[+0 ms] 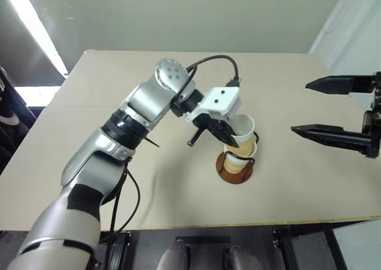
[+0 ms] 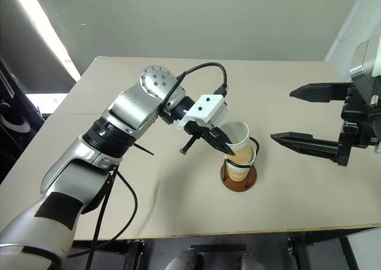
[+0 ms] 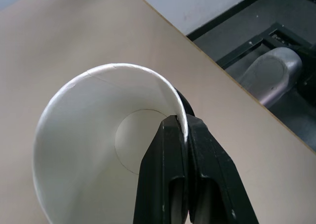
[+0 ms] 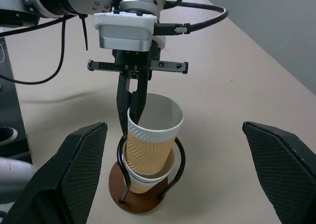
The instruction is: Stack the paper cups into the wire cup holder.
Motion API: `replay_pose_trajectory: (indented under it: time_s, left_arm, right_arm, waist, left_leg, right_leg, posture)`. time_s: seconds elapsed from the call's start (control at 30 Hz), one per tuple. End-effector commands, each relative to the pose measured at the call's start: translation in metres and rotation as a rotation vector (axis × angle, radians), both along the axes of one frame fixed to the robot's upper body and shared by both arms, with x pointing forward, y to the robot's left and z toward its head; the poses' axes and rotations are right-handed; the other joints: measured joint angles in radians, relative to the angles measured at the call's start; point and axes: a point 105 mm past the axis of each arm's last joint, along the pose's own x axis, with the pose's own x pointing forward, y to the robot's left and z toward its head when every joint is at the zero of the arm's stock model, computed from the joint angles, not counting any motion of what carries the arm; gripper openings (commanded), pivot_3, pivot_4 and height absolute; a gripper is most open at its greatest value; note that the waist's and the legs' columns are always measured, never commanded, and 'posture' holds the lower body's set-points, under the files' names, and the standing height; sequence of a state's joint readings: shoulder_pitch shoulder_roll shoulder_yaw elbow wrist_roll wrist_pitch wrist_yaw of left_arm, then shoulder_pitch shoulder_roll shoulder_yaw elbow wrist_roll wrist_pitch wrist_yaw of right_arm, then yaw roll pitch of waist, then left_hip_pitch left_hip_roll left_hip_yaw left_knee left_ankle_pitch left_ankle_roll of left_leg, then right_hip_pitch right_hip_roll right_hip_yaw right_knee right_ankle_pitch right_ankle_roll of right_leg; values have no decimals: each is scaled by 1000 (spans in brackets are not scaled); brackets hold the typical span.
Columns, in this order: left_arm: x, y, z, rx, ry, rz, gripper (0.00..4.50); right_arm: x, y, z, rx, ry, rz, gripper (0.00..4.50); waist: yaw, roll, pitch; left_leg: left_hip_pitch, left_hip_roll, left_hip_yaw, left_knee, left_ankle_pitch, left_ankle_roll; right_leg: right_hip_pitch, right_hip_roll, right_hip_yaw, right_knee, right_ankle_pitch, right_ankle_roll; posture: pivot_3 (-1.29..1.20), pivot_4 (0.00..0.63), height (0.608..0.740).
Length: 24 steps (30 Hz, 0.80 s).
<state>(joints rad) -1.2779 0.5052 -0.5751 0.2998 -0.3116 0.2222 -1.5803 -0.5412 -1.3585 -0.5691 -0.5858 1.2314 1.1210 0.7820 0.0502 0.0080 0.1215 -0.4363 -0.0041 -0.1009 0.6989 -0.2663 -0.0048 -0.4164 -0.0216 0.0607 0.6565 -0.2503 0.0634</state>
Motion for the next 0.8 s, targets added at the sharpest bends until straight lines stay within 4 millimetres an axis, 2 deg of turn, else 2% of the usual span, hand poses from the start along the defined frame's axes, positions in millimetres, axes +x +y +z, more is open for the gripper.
replay_pose_trajectory:
  time_s: [0.03, 0.13, 0.27, 0.33, 0.47, 0.6, 0.7, 0.8]
  left_arm:
    - [3, -2, -1, 5, -29, -13, 221]
    - [6, -5, -1, -10, -18, 4, 926]
    - [6, -12, 7, -70, 14, 14, 2329]
    - [1, -14, 17, -118, 56, 11, 3046]
    - [5, -13, 35, -202, 99, 72, 4459]
    - [10, -4, 57, -319, 145, 156, 4459]
    - [27, 17, 70, -441, 157, 309, 4459]
    - [39, 39, 72, -534, 176, 446, 4459]
  right_arm:
    - [-2, -2, 11, -5, -68, -18, 4500]
    - [-2, -2, 10, -8, -67, -21, 4500]
    - [-1, -3, 10, -13, -65, -27, 4500]
    - [0, -4, 9, -14, -62, -29, 4500]
    - [3, -5, 9, -9, -62, -28, 4500]
    - [6, -5, 8, 1, -64, -27, 4500]
    - [15, -7, -1, 39, -44, -38, 4500]
    - [26, -13, -14, 60, -26, -73, 4500]
  waist:
    - [2, 0, 0]
    - [2, 0, 0]
    - [4, 0, 0]
    - [5, 0, 0]
    - [5, 0, 0]
    - [5, 0, 0]
    - [4, 0, 0]
    - [2, 0, 0]
  left_leg:
    - [0, 0, 0, 0, 0, 0]
    - [0, 0, 0, 0, 0, 0]
    - [0, 0, 0, 0, 0, 0]
    - [0, 0, 1, 0, 0, 0]
    - [0, 0, 1, 0, 0, 0]
    - [0, 0, 2, 1, 0, 0]
    - [1, 0, 2, 1, 0, 0]
    - [2, 0, 3, 1, 0, 0]
  right_leg:
    - [0, 0, 0, 0, 0, 0]
    - [0, 0, 0, 0, 0, 0]
    - [0, 0, 0, 1, 0, 0]
    - [0, 0, 0, 1, 0, 1]
    - [0, 0, 1, 2, 0, 1]
    - [0, 0, 1, 2, 0, 1]
    - [0, 0, 1, 2, 0, 1]
    - [0, 0, 2, 3, -1, 1]
  posture:
    - [0, 150, 740]
    - [0, 150, 740]
    - [0, 150, 740]
    - [0, 150, 740]
    - [0, 150, 740]
    - [0, 150, 740]
    - [0, 150, 740]
    - [0, 150, 740]
